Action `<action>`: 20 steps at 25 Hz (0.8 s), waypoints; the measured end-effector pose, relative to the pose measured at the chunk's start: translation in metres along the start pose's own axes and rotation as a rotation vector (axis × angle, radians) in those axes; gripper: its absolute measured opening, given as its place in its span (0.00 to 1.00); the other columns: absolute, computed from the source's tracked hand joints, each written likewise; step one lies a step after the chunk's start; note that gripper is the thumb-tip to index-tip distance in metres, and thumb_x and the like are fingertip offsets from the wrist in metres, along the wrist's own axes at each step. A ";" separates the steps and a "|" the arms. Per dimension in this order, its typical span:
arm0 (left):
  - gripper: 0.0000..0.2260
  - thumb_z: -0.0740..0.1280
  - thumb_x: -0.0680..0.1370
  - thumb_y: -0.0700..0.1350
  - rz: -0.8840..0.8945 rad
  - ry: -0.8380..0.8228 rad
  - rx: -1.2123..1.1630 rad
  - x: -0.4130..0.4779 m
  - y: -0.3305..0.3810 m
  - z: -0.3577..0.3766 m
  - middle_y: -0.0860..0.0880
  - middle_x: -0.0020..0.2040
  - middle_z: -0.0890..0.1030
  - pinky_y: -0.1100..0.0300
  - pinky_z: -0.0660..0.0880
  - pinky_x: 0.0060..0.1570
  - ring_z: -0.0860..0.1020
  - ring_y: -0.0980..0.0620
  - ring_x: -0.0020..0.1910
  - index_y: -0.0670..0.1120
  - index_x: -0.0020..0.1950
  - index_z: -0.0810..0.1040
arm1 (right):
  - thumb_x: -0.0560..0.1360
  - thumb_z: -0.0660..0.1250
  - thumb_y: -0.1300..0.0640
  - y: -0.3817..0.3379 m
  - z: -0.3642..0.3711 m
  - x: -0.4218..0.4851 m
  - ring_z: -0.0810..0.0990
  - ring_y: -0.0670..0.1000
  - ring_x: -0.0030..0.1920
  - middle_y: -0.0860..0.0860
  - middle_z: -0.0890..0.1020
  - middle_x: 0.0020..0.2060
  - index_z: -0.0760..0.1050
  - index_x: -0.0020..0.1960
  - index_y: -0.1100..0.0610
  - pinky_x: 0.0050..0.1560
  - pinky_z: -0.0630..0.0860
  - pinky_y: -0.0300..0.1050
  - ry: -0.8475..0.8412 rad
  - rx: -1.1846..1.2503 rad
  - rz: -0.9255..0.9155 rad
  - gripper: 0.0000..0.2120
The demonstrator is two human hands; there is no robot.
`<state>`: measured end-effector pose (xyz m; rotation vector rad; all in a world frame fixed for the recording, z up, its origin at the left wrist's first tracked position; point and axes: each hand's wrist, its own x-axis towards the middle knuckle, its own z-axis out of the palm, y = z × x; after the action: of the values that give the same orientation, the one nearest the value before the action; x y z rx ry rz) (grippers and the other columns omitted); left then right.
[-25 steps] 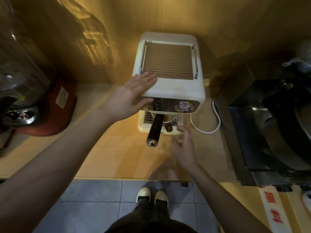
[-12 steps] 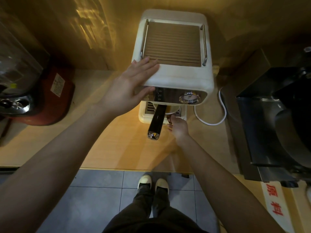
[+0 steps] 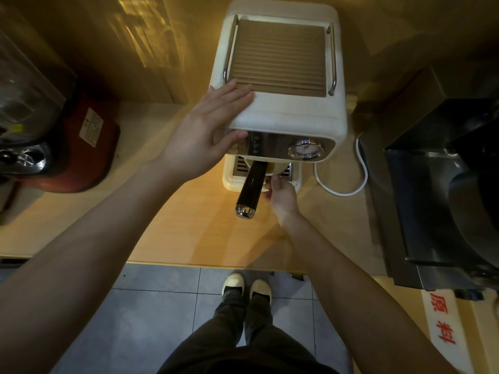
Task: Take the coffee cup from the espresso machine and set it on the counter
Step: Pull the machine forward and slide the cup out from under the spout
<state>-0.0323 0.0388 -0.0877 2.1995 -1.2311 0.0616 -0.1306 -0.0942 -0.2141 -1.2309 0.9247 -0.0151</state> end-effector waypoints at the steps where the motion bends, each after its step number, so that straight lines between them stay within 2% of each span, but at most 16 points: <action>1: 0.22 0.64 0.76 0.43 -0.002 0.000 -0.001 0.000 0.000 0.000 0.45 0.71 0.67 0.55 0.49 0.71 0.57 0.51 0.72 0.42 0.69 0.65 | 0.80 0.51 0.58 0.001 0.000 0.000 0.71 0.45 0.36 0.52 0.73 0.36 0.68 0.59 0.71 0.32 0.72 0.31 -0.011 0.016 -0.002 0.18; 4: 0.22 0.64 0.77 0.44 -0.008 -0.003 0.001 0.000 -0.001 0.001 0.49 0.70 0.65 0.57 0.48 0.71 0.57 0.52 0.72 0.43 0.70 0.64 | 0.80 0.51 0.58 0.003 -0.003 0.002 0.70 0.45 0.35 0.50 0.71 0.33 0.70 0.56 0.70 0.37 0.68 0.35 0.006 -0.004 -0.043 0.17; 6: 0.22 0.64 0.76 0.44 -0.006 0.000 0.000 0.000 -0.001 0.001 0.51 0.69 0.64 0.57 0.48 0.71 0.57 0.52 0.72 0.44 0.70 0.64 | 0.80 0.51 0.57 0.003 -0.009 0.005 0.68 0.46 0.33 0.51 0.70 0.31 0.72 0.44 0.62 0.36 0.66 0.38 0.013 -0.109 -0.091 0.15; 7: 0.22 0.64 0.76 0.44 -0.006 0.005 0.000 0.000 -0.001 0.001 0.51 0.69 0.64 0.57 0.48 0.71 0.57 0.52 0.72 0.44 0.70 0.65 | 0.80 0.51 0.57 0.002 -0.012 0.006 0.68 0.47 0.32 0.51 0.69 0.30 0.70 0.37 0.59 0.36 0.65 0.39 0.009 -0.163 -0.117 0.16; 9: 0.22 0.64 0.76 0.44 -0.006 0.016 -0.004 -0.001 0.000 0.002 0.50 0.69 0.65 0.56 0.49 0.72 0.58 0.51 0.72 0.44 0.69 0.65 | 0.80 0.50 0.56 0.004 -0.019 0.008 0.67 0.47 0.31 0.51 0.69 0.29 0.65 0.31 0.56 0.36 0.65 0.40 0.014 -0.255 -0.159 0.19; 18: 0.22 0.64 0.76 0.45 -0.014 0.016 0.015 0.000 -0.003 0.003 0.46 0.71 0.67 0.54 0.49 0.72 0.58 0.50 0.73 0.44 0.70 0.65 | 0.79 0.51 0.60 0.045 -0.052 -0.026 0.68 0.47 0.30 0.51 0.69 0.27 0.64 0.28 0.54 0.36 0.65 0.41 -0.047 -0.367 -0.269 0.20; 20: 0.23 0.63 0.77 0.47 -0.012 0.037 0.034 -0.002 -0.006 0.006 0.46 0.72 0.64 0.58 0.48 0.72 0.56 0.50 0.73 0.45 0.71 0.62 | 0.79 0.51 0.60 0.051 -0.055 -0.034 0.67 0.48 0.30 0.51 0.68 0.26 0.64 0.28 0.54 0.35 0.64 0.42 -0.077 -0.381 -0.277 0.21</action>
<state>-0.0305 0.0393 -0.0960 2.2246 -1.2046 0.1185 -0.2090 -0.1022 -0.2363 -1.6959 0.7023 -0.0111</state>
